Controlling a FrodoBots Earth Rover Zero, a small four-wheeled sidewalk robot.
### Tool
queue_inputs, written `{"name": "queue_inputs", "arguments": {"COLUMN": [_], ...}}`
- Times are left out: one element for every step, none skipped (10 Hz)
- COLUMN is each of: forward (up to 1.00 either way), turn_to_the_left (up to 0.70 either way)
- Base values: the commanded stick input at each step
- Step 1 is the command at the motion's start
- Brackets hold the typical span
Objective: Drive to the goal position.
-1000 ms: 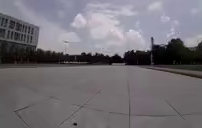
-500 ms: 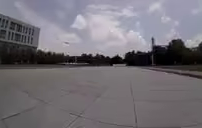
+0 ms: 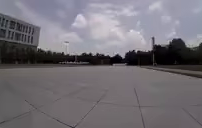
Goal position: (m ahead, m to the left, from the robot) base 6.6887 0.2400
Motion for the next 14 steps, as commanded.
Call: {"name": "queue_inputs", "arguments": {"forward": [0.5,0.5,0.5,0.5,0.5,0.5,0.5,0.5,0.5,0.5,0.5,0.5,0.5,0.5], "turn_to_the_left": [-0.02,-0.02,-0.02,-0.02,-0.02,-0.02,-0.02,-0.02,-0.02,-0.02,-0.18,-0.52,-0.49,-0.13]}}
